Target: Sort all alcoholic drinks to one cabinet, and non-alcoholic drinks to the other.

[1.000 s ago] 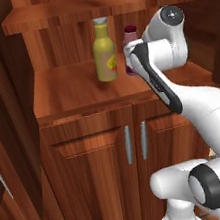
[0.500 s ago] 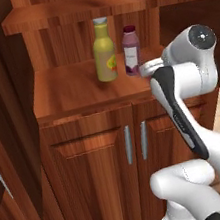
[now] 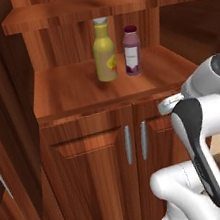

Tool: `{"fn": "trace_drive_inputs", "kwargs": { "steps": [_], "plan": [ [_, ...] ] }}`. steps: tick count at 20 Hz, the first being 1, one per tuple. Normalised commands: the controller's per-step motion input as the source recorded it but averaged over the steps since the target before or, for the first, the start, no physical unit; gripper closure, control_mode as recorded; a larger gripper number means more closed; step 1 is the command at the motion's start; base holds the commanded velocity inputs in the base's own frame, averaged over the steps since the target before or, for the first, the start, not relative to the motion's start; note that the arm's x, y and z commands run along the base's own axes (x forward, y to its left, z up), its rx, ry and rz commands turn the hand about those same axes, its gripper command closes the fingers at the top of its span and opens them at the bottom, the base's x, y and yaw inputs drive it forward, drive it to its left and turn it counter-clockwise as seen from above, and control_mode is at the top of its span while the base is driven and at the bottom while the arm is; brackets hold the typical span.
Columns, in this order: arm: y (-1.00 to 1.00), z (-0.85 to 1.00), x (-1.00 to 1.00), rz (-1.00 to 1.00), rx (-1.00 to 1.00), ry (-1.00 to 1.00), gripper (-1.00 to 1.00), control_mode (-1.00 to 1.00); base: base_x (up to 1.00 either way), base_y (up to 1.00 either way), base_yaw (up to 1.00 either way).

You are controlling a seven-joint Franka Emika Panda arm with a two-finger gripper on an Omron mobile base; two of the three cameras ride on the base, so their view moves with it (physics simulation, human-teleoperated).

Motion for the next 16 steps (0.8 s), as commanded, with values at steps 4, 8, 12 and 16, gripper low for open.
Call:
{"fn": "trace_drive_inputs", "kwargs": {
  "steps": [4,8,12,16],
  "plan": [
    [0.19,-0.2,-0.77,0.0,-0.04,0.11,-1.0,-1.0,0.0,0.0,0.0],
    [0.15,0.0,-0.25,0.0,-0.03,0.01,-1.0,1.0,-0.38,0.01,0.0],
    [0.0,0.0,0.0,0.0,0.0,0.0,-1.0,1.0,-0.99,0.0,0.09],
    [0.0,0.0,0.0,0.0,0.0,0.0,-1.0,1.0,-0.92,-0.08,0.33]
  ]
}}
